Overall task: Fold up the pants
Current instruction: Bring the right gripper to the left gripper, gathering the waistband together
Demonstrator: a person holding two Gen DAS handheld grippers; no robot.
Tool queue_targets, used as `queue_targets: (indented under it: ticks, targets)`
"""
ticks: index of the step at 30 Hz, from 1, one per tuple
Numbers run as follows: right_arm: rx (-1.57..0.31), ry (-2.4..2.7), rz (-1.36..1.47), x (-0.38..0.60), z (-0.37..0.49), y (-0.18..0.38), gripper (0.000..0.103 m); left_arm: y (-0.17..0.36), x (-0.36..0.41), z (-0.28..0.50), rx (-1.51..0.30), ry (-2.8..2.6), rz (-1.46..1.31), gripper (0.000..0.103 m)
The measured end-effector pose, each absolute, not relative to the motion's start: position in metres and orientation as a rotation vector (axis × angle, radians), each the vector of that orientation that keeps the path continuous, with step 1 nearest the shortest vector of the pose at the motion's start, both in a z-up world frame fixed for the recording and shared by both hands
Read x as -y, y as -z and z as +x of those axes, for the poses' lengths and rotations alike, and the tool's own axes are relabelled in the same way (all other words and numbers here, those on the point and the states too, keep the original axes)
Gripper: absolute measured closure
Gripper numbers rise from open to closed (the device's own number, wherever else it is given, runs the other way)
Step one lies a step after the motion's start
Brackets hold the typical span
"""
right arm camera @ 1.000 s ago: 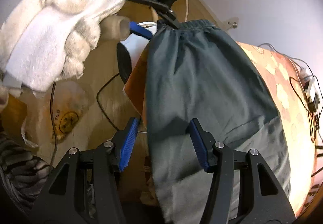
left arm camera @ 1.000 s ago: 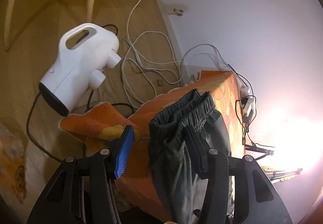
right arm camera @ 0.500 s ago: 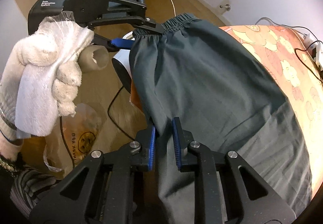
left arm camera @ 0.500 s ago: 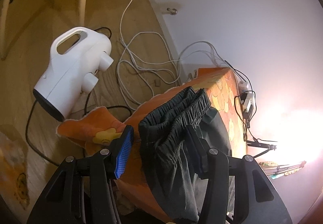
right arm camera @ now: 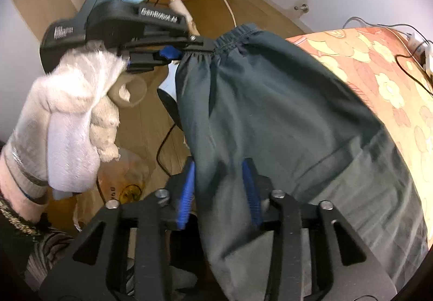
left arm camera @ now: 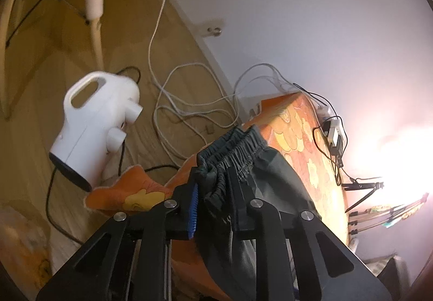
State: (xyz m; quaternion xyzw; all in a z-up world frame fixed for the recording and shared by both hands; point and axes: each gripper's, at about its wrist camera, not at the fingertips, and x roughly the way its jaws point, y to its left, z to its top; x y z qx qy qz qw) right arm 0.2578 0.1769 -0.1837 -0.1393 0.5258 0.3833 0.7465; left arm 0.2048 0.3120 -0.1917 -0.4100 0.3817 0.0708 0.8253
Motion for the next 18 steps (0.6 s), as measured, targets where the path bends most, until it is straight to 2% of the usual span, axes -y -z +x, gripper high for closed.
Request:
queue_targets:
  ticks: [4, 7, 15, 17, 18]
  targets:
    - [-1.166, -0.841, -0.168, -0.149, 0.271, 0.169, 0.063, 0.170, -0.299, 0.199, -0.750, -0.103, -0.817, 0.087]
    - [-1.128, -0.780, -0.080, -0.118, 0.291, 0.154, 0.048, 0.153, -0.280, 0.194, -0.720, -0.051, -0.738, 0.088]
    - [-1.216, -0.741, 0.172, -0.091, 0.364, 0.133, 0.047, 0.130, -0.206, 0.194, -0.725, 0.094, -0.491, 0.088]
    - [-1.255, -0.756, 0.187, -0.107, 0.376, 0.136, 0.039, 0.130, -0.196, 0.197, -0.734, 0.102, -0.458, 0.088]
    - [-1.266, -0.756, 0.187, -0.113, 0.381, 0.139, 0.039, 0.130, -0.192, 0.198, -0.737, 0.097, -0.438, 0.088]
